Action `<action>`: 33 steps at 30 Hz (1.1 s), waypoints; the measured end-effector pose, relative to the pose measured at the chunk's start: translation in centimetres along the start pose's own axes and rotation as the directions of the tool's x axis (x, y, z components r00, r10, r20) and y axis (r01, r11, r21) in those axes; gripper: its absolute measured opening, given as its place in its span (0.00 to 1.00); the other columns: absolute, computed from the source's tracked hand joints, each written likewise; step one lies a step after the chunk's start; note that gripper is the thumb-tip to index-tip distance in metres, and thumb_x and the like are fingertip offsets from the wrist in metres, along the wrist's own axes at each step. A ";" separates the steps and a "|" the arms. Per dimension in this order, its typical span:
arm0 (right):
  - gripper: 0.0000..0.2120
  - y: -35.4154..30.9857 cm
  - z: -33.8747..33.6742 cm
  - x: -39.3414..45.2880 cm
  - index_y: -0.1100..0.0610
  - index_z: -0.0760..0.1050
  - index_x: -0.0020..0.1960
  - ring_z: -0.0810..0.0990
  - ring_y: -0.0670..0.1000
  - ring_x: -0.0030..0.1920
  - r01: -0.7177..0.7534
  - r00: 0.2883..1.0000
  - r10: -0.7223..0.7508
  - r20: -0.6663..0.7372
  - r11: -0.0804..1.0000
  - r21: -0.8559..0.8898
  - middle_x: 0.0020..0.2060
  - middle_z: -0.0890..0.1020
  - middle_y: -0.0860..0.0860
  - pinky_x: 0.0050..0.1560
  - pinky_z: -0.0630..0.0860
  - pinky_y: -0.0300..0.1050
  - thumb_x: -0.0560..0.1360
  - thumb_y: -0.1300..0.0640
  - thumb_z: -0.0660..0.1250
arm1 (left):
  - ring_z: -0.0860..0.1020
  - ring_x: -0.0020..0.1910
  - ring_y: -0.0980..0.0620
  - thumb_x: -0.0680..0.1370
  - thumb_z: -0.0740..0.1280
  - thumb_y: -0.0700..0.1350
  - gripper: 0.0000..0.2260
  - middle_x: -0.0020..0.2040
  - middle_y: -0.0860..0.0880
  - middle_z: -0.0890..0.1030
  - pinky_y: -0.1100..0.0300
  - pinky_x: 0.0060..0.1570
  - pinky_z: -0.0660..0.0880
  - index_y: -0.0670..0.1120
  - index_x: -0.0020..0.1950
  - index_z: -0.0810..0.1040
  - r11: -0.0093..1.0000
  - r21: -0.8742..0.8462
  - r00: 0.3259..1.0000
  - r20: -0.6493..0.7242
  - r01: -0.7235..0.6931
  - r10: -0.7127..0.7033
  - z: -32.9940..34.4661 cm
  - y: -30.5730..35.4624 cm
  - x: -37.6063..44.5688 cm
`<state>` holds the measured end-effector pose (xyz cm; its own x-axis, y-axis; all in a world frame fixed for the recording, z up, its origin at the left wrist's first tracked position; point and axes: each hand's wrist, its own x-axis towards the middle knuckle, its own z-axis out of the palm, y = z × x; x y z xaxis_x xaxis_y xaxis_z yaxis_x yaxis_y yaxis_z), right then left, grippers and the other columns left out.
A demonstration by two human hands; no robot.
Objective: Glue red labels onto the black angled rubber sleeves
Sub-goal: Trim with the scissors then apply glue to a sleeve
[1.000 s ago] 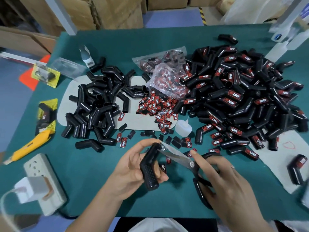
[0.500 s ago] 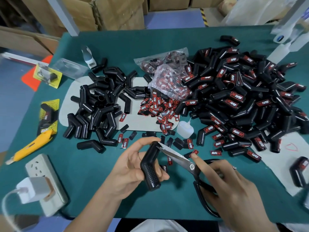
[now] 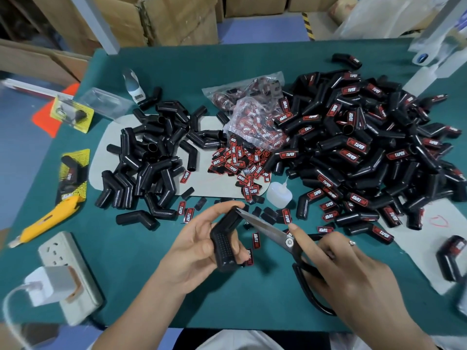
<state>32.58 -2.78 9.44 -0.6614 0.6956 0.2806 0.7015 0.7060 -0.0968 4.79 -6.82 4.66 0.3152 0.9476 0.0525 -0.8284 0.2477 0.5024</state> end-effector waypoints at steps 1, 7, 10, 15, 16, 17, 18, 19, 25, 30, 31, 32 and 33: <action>0.25 0.1 -0.1 0.2 0.49 0.72 0.72 0.72 0.51 0.29 0.003 1.000 -0.003 0.016 1.000 -0.003 0.35 0.74 0.52 0.21 0.60 0.40 0.75 0.47 0.62 | 0.85 0.53 0.37 0.80 0.72 0.38 0.33 0.52 0.36 0.84 0.49 0.58 0.80 0.32 0.80 0.61 1.000 -0.019 1.000 -0.002 0.002 -0.002 0.0 0.1 0.1; 0.25 1.0 -0.8 1.0 0.53 0.84 0.65 0.74 0.52 0.29 0.039 0.998 -0.036 0.056 0.998 -0.056 0.35 0.73 0.52 0.20 0.59 0.38 0.75 0.47 0.60 | 0.85 0.52 0.37 0.81 0.72 0.37 0.33 0.51 0.35 0.83 0.50 0.57 0.81 0.30 0.80 0.59 0.999 -0.040 1.000 -0.004 0.016 -0.016 0.1 0.5 0.6; 0.22 1.3 -0.6 0.9 0.54 0.85 0.63 0.75 0.52 0.31 0.060 0.997 -0.056 0.049 0.995 -0.077 0.36 0.73 0.52 0.25 0.56 0.38 0.78 0.48 0.60 | 0.84 0.54 0.37 0.81 0.71 0.37 0.33 0.53 0.35 0.82 0.49 0.58 0.80 0.29 0.80 0.57 0.997 -0.069 0.999 0.036 0.015 -0.012 0.0 0.4 0.7; 0.17 0.8 0.2 0.3 0.46 0.75 0.64 0.73 0.53 0.28 -0.111 0.992 0.120 -0.037 0.975 0.190 0.35 0.77 0.50 0.20 0.67 0.40 0.76 0.48 0.63 | 0.84 0.55 0.38 0.82 0.70 0.38 0.33 0.54 0.37 0.82 0.50 0.60 0.80 0.32 0.81 0.57 0.999 -0.030 0.997 0.080 0.021 -0.019 -0.3 0.1 0.6; 0.19 0.6 0.3 0.0 0.45 0.75 0.65 0.73 0.54 0.29 -0.157 0.985 0.171 -0.036 0.956 0.246 0.36 0.78 0.50 0.21 0.69 0.41 0.75 0.48 0.64 | 0.84 0.55 0.38 0.82 0.70 0.38 0.33 0.54 0.37 0.82 0.50 0.60 0.79 0.32 0.81 0.57 1.000 -0.013 0.996 0.084 0.017 -0.016 -0.2 0.1 0.6; 0.20 0.6 0.4 -0.3 0.44 0.74 0.66 0.73 0.55 0.29 -0.185 0.980 0.199 -0.025 0.944 0.273 0.37 0.79 0.50 0.21 0.71 0.43 0.74 0.48 0.64 | 0.84 0.55 0.38 0.82 0.70 0.38 0.33 0.54 0.37 0.82 0.49 0.60 0.79 0.32 0.81 0.57 1.000 0.002 0.996 0.088 0.009 -0.009 -0.2 0.2 0.6; 0.22 0.6 0.6 -0.7 0.44 0.74 0.68 0.74 0.56 0.29 -0.201 0.978 0.210 -0.005 0.940 0.275 0.38 0.79 0.51 0.20 0.72 0.44 0.74 0.48 0.64 | 0.84 0.55 0.38 0.82 0.70 0.38 0.33 0.54 0.37 0.82 0.49 0.60 0.79 0.32 0.81 0.56 1.000 0.020 0.996 0.090 -0.001 -0.001 -0.2 0.2 0.5; 0.23 0.7 0.6 -1.1 0.44 0.74 0.68 0.74 0.56 0.28 -0.212 0.977 0.214 0.023 0.941 0.265 0.38 0.78 0.50 0.19 0.72 0.45 0.74 0.48 0.64 | 0.84 0.54 0.38 0.82 0.70 0.38 0.34 0.53 0.37 0.82 0.49 0.60 0.79 0.32 0.82 0.56 0.999 0.045 0.996 0.089 -0.008 0.004 -0.3 0.3 0.5; 0.29 2.6 1.0 -4.8 0.48 0.83 0.64 0.82 0.57 0.33 -0.256 0.952 0.255 0.169 0.967 -0.015 0.39 0.80 0.51 0.20 0.73 0.47 0.65 0.60 0.83 | 0.80 0.54 0.42 0.81 0.68 0.37 0.30 0.55 0.42 0.79 0.48 0.60 0.77 0.49 0.82 0.64 0.910 0.414 0.987 -0.142 -0.005 0.070 -1.5 1.4 0.7; 0.27 5.7 2.0 -7.8 0.54 0.86 0.62 0.85 0.62 0.42 -0.282 0.912 0.317 0.259 0.945 -0.163 0.46 0.81 0.54 0.28 0.82 0.59 0.64 0.63 0.85 | 0.72 0.43 0.47 0.84 0.61 0.42 0.18 0.46 0.46 0.75 0.55 0.47 0.75 0.51 0.74 0.75 0.824 0.561 0.883 -0.422 0.076 0.206 -2.6 1.5 4.2; 0.26 6.2 2.1 -8.1 0.55 0.86 0.63 0.85 0.63 0.43 -0.286 0.912 0.323 0.252 0.943 -0.173 0.47 0.81 0.55 0.31 0.83 0.60 0.66 0.63 0.83 | 0.71 0.40 0.48 0.85 0.62 0.45 0.15 0.43 0.46 0.74 0.56 0.44 0.74 0.51 0.71 0.77 0.799 0.596 0.867 -0.438 0.084 0.235 -2.6 1.3 4.8; 0.28 6.6 2.2 -8.3 0.55 0.85 0.63 0.85 0.64 0.44 -0.300 0.906 0.338 0.254 0.937 -0.178 0.48 0.82 0.55 0.34 0.84 0.61 0.64 0.66 0.84 | 0.70 0.38 0.49 0.85 0.62 0.46 0.12 0.41 0.46 0.73 0.57 0.41 0.72 0.50 0.68 0.79 0.778 0.622 0.857 -0.444 0.084 0.262 -2.6 1.2 5.3; 0.34 6.8 2.2 -8.3 0.55 0.85 0.64 0.85 0.64 0.45 -0.305 0.900 0.345 0.266 0.935 -0.179 0.49 0.82 0.55 0.36 0.84 0.60 0.60 0.69 0.85 | 0.68 0.36 0.49 0.85 0.63 0.47 0.11 0.39 0.47 0.72 0.58 0.38 0.71 0.48 0.65 0.80 0.767 0.636 0.847 -0.449 0.078 0.286 -2.5 1.0 5.8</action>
<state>42.27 -3.48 4.35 -0.4238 0.9051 -0.0349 0.9057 0.4239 -0.0050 4.64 -0.59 3.27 -0.1782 0.9636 -0.1991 -0.3165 0.1355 0.9389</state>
